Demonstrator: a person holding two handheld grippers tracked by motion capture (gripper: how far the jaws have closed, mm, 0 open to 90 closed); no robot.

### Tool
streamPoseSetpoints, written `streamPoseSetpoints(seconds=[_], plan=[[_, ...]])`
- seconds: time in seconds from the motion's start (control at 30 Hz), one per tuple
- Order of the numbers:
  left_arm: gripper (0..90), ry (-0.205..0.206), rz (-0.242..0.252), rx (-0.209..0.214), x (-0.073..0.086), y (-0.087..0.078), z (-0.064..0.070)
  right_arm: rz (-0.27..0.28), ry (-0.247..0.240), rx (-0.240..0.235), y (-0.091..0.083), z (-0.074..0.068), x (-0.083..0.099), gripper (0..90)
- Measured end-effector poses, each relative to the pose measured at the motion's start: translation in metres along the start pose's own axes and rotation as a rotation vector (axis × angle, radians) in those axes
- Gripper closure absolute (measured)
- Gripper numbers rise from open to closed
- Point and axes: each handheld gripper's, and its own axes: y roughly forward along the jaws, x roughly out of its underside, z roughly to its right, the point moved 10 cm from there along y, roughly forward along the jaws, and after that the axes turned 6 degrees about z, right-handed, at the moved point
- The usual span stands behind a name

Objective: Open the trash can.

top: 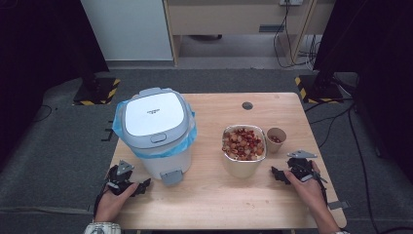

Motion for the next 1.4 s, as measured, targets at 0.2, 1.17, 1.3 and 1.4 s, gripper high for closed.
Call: streamPoseSetpoints(seconds=[0.2, 1.17, 1.3, 1.4], plan=[[10.9, -0.014, -0.004, -0.006, 0.000, -0.007, 0.002, 0.001, 0.000, 0.001, 0.000, 0.000, 0.000, 1.2], [82.7, 0.123, 0.119, 0.144, -0.026, -0.051, 0.076, 0.000, -0.005, -0.007, 0.000, 0.000, 0.000, 1.2], [88.5, 0.139, 0.118, 0.168, -0.031, -0.047, 0.088, -0.001, -0.006, -0.008, -0.001, 0.000, 0.001, 1.2], [89.6, 0.177, 0.114, 0.181, -0.036, -0.038, 0.100, 0.002, -0.009, -0.003, -0.001, 0.001, 0.001, 1.2]])
